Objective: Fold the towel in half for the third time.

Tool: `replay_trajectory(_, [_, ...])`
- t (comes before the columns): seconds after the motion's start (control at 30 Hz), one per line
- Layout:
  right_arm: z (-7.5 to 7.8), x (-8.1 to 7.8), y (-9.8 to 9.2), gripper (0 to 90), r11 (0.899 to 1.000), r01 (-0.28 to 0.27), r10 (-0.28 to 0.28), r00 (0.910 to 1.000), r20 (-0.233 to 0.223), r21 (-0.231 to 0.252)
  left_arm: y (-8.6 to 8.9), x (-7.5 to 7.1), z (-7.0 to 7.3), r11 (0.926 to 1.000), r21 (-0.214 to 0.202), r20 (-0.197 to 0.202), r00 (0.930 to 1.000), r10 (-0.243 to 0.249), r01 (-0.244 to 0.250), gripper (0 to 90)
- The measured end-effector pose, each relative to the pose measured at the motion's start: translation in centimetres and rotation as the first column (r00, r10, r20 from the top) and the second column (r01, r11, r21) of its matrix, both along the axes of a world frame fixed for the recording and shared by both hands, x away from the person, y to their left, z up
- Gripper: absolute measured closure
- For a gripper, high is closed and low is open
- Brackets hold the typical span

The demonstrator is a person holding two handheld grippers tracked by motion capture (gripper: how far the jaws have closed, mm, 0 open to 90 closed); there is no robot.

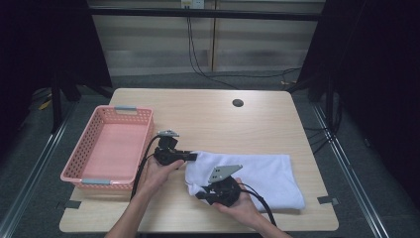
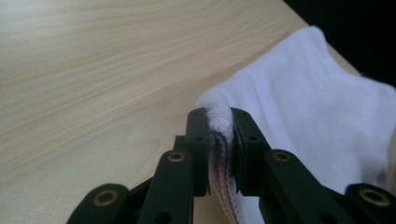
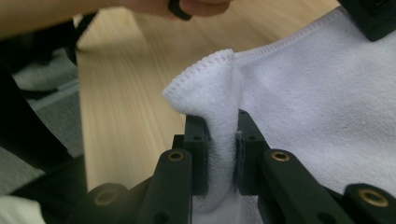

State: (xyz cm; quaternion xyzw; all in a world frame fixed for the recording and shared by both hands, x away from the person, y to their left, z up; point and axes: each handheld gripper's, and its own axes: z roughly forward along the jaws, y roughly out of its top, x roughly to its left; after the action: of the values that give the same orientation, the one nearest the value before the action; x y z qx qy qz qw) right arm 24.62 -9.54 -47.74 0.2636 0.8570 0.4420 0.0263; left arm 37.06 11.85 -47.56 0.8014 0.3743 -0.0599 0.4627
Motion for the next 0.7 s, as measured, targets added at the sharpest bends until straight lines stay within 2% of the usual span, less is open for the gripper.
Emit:
replay_trajectory(0.03, [0.6, 0.1, -0.1, 79.2, 0.999, 0.001, -0.001, 0.9999, -0.014, 0.037, 0.2, -0.1, 0.6, 0.9999, -0.009, 0.007, 0.9999, 0.007, -0.007, 78.9])
replay_trajectory(0.07, [0.6, 0.1, -0.1, 79.2, 0.999, 0.001, -0.001, 0.9999, -0.014, 0.037, 0.2, -0.1, 0.6, 0.9999, -0.009, 0.007, 0.9999, 0.007, -0.007, 78.9])
replay_trajectory(0.13, [1.4, 0.2, -0.2, 79.2, 0.998, 0.001, 0.000, 0.9999, -0.013, 0.063, 0.5, 0.0, 1.5, 0.9991, -0.037, 0.007, 0.9998, 0.020, -0.019, 78.9])
replay_trajectory(0.27, [2.6, 0.5, -0.1, 79.2, 0.994, 0.004, -0.003, 0.9999, -0.012, 0.105, 0.7, 0.1, 3.2, 0.9990, -0.035, 0.033, 0.9991, 0.028, -0.027, 79.0])
replay_trajectory(0.33, [3.7, 0.8, -0.1, 79.2, 0.989, 0.002, 0.003, 0.9993, -0.037, 0.147, 0.9, 0.0, 4.1, 0.9988, -0.041, 0.046, 0.9985, 0.030, -0.028, 79.1])
replay_trajectory(0.4, [4.1, 0.9, 0.0, 79.2, 0.987, 0.000, 0.005, 0.9995, -0.032, 0.159, 1.0, -0.1, 5.1, 0.9980, -0.048, 0.060, 0.9973, 0.043, -0.040, 79.1])
replay_trajectory(0.43, [5.0, 1.1, 0.3, 79.3, 0.983, -0.009, 0.012, 0.9998, -0.017, 0.183, 1.3, -0.2, 6.1, 0.9976, -0.052, 0.081, 0.9955, 0.049, -0.045, 79.1])
replay_trajectory(0.47, [5.4, 1.1, 0.5, 79.3, 0.982, -0.013, 0.015, 0.9999, -0.008, 0.187, 1.6, -0.2, 6.9, 0.9972, -0.058, 0.091, 0.9945, 0.052, -0.047, 79.1])
replay_trajectory(0.5, [5.4, 1.1, 0.5, 79.3, 0.982, -0.013, 0.015, 0.9999, -0.008, 0.187, 1.6, -0.2, 6.9, 0.9972, -0.058, 0.091, 0.9945, 0.052, -0.047, 79.1])
replay_trajectory(0.53, [6.6, 1.1, 1.1, 79.3, 0.981, -0.028, 0.024, 0.9995, 0.021, 0.193, 1.7, -0.3, 7.5, 0.9970, -0.055, 0.105, 0.9927, 0.060, -0.054, 79.1])
replay_trajectory(0.6, [7.1, 1.2, 1.3, 79.4, 0.979, -0.035, 0.030, 0.9992, 0.027, 0.201, 2.3, -0.5, 8.7, 0.9964, -0.058, 0.126, 0.9896, 0.069, -0.062, 79.1])
replay_trajectory(0.7, [9.0, 1.1, 1.9, 79.3, 0.971, -0.055, 0.041, 0.9969, 0.067, 0.232, 2.6, -0.9, 10.4, 0.9959, -0.045, 0.154, 0.9844, 0.085, -0.079, 79.2])
